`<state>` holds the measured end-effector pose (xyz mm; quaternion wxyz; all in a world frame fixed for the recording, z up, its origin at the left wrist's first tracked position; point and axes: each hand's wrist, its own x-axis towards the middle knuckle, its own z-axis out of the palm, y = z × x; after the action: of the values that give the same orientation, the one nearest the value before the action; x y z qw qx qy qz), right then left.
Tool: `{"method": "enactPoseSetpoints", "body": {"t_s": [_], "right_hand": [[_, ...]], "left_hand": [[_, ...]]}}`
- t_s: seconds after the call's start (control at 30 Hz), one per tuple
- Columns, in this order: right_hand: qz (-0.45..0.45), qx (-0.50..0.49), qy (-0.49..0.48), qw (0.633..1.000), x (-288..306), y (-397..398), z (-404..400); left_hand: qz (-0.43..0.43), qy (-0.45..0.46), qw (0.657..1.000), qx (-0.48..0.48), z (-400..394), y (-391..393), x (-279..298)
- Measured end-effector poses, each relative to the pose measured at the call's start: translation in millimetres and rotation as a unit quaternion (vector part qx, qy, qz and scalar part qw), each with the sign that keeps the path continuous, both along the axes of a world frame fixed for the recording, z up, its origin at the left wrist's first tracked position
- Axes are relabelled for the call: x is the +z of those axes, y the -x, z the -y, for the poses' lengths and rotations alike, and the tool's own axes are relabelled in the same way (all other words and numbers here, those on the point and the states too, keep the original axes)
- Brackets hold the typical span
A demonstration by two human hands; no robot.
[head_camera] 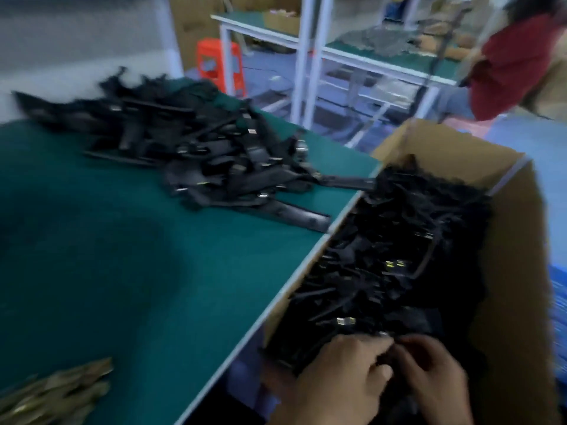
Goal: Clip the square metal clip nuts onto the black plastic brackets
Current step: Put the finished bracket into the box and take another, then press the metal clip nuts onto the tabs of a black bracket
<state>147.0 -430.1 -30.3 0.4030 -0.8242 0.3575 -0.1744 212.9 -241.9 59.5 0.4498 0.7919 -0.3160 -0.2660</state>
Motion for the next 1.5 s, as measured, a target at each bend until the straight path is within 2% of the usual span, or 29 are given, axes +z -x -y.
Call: {"method": "enactPoseSetpoints", "body": {"t_s": [0.07, 0.13, 0.23, 0.33, 0.4, 0.43, 0.5, 0.6, 0.8, 0.93, 1.0, 1.07, 1.13, 1.2, 1.27, 1.33, 1.4, 1.47, 1.5], "right_hand": [[0.075, 0.049, 0.025, 0.996, 20, -23, -29], [0.149, 0.122, 0.009, 0.981, 47, -48, -73], [0.214, 0.283, -0.033, 0.934, 84, -80, -150], [0.245, 0.48, -0.017, 0.842, 121, -111, -231], [0.226, 0.586, -0.03, 0.778, 134, -136, -277], [0.2, 0.621, -0.056, 0.755, 137, -150, -298], [0.149, 0.652, -0.084, 0.739, 138, -182, -340], [0.118, 0.658, -0.066, 0.741, 139, -227, -405], [0.064, 0.583, 0.0, 0.81, 124, -292, -493], [-0.016, 0.612, 0.039, 0.789, 128, -304, -516], [-0.04, 0.611, 0.004, 0.791, 130, -303, -519], [0.017, 0.591, -0.045, 0.805, 130, -298, -516], [0.134, 0.569, -0.028, 0.811, 127, -289, -509], [0.25, 0.551, 0.022, 0.796, 123, -276, -500], [0.329, 0.538, 0.049, 0.775, 118, -265, -491], [0.389, 0.531, 0.076, 0.749, 111, -261, -483], [0.433, 0.538, 0.104, 0.716, 100, -256, -476], [0.434, 0.579, 0.083, 0.685, 92, -251, -469], [0.423, 0.6, 0.059, 0.676, 91, -250, -466]], "left_hand": [[-0.005, 0.094, 0.993, 0.066, -57, -19, 23], [0.005, 0.191, 0.968, 0.165, -123, -37, 47], [0.108, 0.271, 0.881, 0.374, -223, -66, 72], [0.198, 0.246, 0.77, 0.554, -316, -87, 68], [0.226, 0.212, 0.704, 0.639, -361, -89, 48], [0.228, 0.2, 0.682, 0.665, -378, -88, 36], [0.23, 0.172, 0.656, 0.698, -400, -84, 16], [0.236, 0.139, 0.643, 0.715, -416, -85, 6], [0.193, 0.147, 0.618, 0.748, -417, -92, 5], [0.196, 0.164, 0.628, 0.735, -413, -92, 5], [0.198, 0.167, 0.634, 0.729, -413, -92, 5], [0.204, 0.175, 0.633, 0.726, -413, -91, 4], [0.202, 0.21, 0.629, 0.721, -414, -90, 4], [0.185, 0.282, 0.62, 0.709, -412, -88, 7], [0.159, 0.35, 0.608, 0.695, -411, -88, 10], [0.096, 0.433, 0.602, 0.664, -411, -88, 12], [-0.015, 0.514, 0.613, 0.6, -415, -87, 15], [-0.106, 0.569, 0.635, 0.512, -422, -82, 19], [-0.125, 0.597, 0.638, 0.471, -426, -79, 22]]}}
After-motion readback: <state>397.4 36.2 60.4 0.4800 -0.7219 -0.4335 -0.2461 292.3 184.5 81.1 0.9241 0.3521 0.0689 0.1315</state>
